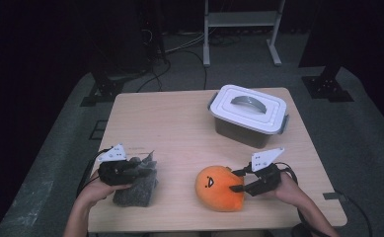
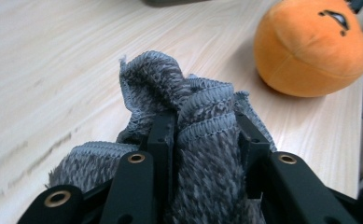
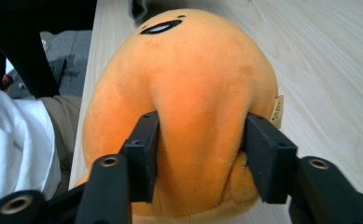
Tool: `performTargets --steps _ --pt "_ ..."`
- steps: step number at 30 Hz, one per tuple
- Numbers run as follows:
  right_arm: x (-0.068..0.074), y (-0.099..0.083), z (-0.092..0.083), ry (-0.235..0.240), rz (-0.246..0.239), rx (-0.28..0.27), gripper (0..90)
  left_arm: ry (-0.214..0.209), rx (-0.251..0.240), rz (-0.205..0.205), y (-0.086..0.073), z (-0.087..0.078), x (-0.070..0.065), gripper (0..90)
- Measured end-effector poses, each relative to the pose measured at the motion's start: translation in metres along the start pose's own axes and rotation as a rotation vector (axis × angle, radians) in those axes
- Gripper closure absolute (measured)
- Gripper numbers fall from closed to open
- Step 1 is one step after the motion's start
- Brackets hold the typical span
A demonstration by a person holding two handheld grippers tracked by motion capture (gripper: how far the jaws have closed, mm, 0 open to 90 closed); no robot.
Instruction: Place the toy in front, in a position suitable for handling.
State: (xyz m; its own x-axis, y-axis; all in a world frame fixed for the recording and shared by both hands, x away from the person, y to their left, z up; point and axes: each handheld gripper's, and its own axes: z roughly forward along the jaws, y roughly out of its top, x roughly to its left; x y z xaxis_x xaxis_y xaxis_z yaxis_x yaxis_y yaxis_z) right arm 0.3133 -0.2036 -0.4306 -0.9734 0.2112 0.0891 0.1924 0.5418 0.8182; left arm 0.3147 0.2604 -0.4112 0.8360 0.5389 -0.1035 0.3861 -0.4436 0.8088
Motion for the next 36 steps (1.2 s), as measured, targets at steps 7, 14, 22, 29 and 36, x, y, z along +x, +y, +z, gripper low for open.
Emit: performTargets --steps 7,14,22,29,36 --pt "-0.004 -0.001 -0.003 0.022 0.086 -0.067 32.5 0.015 -0.035 -0.028 -0.017 0.007 0.001 54.6" --pt "-0.006 0.003 -0.017 0.007 0.101 -0.12 28.1 0.042 -0.076 -0.015 -0.011 0.009 -0.001 40.6" --pt "-0.011 0.006 -0.026 -0.031 0.101 -0.129 24.0 0.06 -0.19 0.004 0.0 0.005 -0.006 27.4" --pt "-0.018 0.013 -0.034 -0.065 0.109 -0.13 23.2 0.048 -0.205 0.029 0.001 0.008 -0.013 19.7" --pt "-0.024 0.023 -0.044 -0.104 0.097 -0.116 21.9 0.041 -0.204 0.022 0.0 0.012 -0.014 14.6"
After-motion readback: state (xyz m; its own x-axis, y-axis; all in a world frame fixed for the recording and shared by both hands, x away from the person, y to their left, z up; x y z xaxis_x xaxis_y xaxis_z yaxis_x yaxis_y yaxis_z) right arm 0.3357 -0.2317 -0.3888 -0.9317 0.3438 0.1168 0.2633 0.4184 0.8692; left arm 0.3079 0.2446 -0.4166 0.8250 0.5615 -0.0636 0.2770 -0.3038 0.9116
